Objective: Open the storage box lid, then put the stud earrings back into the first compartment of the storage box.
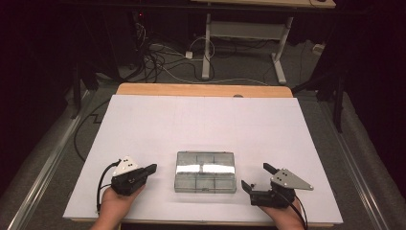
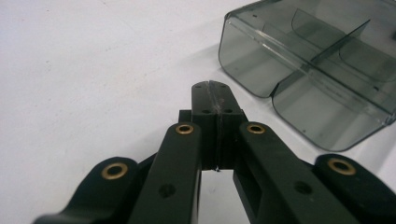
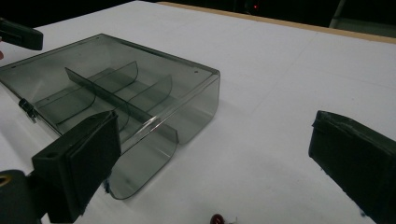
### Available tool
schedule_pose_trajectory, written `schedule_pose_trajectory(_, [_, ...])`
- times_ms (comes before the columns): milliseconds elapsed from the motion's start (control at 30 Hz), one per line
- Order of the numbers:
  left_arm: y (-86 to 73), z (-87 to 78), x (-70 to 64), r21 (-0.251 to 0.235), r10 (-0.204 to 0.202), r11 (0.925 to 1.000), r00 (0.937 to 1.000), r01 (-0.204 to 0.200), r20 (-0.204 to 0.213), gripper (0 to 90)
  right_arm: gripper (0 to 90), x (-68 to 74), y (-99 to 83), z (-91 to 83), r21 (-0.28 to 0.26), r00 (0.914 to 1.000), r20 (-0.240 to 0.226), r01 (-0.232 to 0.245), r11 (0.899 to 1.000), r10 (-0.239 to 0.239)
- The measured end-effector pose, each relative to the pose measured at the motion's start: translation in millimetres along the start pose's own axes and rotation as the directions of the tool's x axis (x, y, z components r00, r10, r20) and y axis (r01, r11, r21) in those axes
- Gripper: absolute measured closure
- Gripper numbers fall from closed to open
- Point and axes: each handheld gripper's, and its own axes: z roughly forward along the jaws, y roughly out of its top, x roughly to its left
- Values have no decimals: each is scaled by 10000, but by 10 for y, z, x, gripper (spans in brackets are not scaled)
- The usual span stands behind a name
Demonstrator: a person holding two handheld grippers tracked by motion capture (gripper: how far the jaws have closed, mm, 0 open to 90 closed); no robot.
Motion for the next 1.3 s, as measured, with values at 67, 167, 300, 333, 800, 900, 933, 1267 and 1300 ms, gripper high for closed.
schedule_pose_trajectory(67, [-8, -10, -2, 119, 125, 9999, 9999, -124, -94, 877, 35, 7, 9, 23, -8, 10000, -15, -29, 10000, 29])
schedule_pose_trajectory(167, [8, -8, 0, 139, 97, 9999, 9999, -96, -61, 876, 61, 32, 16, 45, -22, 10000, -71, -1, 10000, 1])
schedule_pose_trajectory(300, [9, 33, -7, 336, 139, 9993, 9997, -146, 195, 876, 83, 67, 24, 71, -7, 9997, -240, -50, 10000, 50])
schedule_pose_trajectory(333, [7, 38, -7, 418, 166, 9990, 9995, -178, 280, 875, 92, 73, 25, 74, -21, 9996, -282, -46, 10000, 46])
schedule_pose_trajectory(800, [47, 62, -70, 311, 457, 9984, 9961, -481, 749, 876, 345, 111, 88, 91, 37, 9975, -686, -163, 9999, 165])
schedule_pose_trajectory(900, [35, 64, -74, 317, 504, 9981, 9956, -531, 785, 875, 439, 112, 130, 114, 76, 9965, -813, -206, 9998, 211])
schedule_pose_trajectory(933, [33, 56, -74, 272, 477, 9984, 9956, -501, 812, 876, 477, 116, 146, 121, 104, 9961, -862, -190, 9998, 198])
schedule_pose_trajectory(1267, [38, 16, -71, 194, 342, 9992, 9951, -361, 926, 875, 759, 227, 304, 329, 378, 9892, -1463, 153, 9992, -96])
schedule_pose_trajectory(1300, [40, 17, -74, 233, 404, 9988, 9952, -426, 894, 876, 780, 239, 313, 354, 433, 9886, -1502, 209, 9988, -142])
